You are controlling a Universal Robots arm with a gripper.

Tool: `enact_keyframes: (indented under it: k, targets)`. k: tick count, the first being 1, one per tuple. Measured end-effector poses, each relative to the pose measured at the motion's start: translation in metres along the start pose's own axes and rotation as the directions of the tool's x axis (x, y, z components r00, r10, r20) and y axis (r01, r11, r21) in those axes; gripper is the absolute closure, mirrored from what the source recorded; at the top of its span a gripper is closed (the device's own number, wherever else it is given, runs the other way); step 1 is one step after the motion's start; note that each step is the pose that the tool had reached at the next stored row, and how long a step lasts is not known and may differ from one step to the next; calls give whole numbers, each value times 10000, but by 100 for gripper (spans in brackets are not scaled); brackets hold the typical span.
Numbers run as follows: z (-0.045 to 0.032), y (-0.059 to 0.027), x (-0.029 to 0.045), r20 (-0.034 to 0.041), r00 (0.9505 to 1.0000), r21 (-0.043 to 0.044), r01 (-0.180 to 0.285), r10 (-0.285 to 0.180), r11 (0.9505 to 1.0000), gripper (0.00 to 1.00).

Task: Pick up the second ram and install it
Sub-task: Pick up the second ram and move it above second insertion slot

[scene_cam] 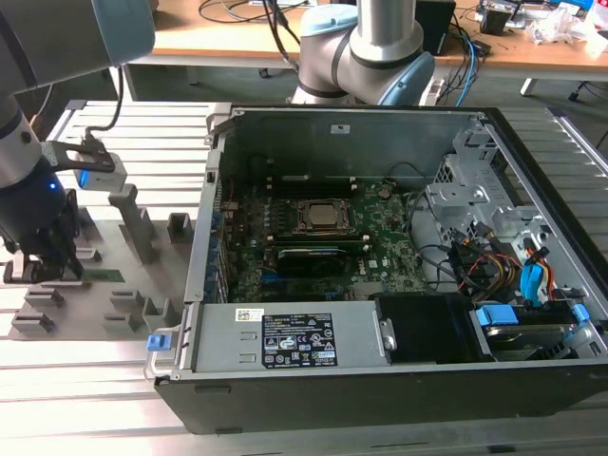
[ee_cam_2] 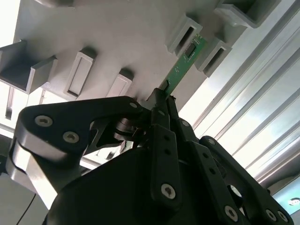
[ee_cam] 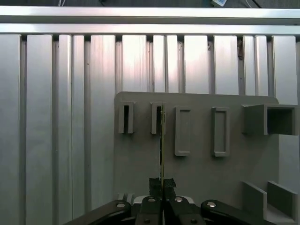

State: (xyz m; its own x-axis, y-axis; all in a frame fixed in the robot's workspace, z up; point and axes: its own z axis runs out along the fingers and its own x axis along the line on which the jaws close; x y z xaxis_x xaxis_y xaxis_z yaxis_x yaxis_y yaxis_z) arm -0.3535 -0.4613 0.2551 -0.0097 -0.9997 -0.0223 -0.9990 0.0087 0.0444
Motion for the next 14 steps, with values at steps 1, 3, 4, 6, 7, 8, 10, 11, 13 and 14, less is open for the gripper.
enact_keyframes:
  k: [1, 3, 4, 6, 7, 8, 10, 11, 13, 14]
  targets:
    - [-23, 1, 0, 0, 10000, 0, 0, 0, 10000, 87]
    - [-75, 3, -2, 0, 10000, 1, 0, 0, 10000, 87]
    - [-98, 4, -2, -1, 10000, 0, 0, 0, 10000, 87]
    - [-136, 6, -3, -1, 10000, -1, 0, 0, 10000, 87]
    - [-156, 7, -4, 0, 10000, 0, 0, 0, 10000, 87]
    - [-176, 8, -4, 0, 10000, 0, 0, 0, 10000, 87]
    - [-233, 10, -6, -1, 10000, 0, 0, 0, 10000, 87]
    - [-251, 11, -6, -1, 10000, 0, 0, 0, 10000, 87]
    - [-308, 14, -8, 0, 10000, 0, 0, 0, 10000, 87]
    - [-323, 15, -8, -1, 10000, -1, -1, 1, 10000, 87]
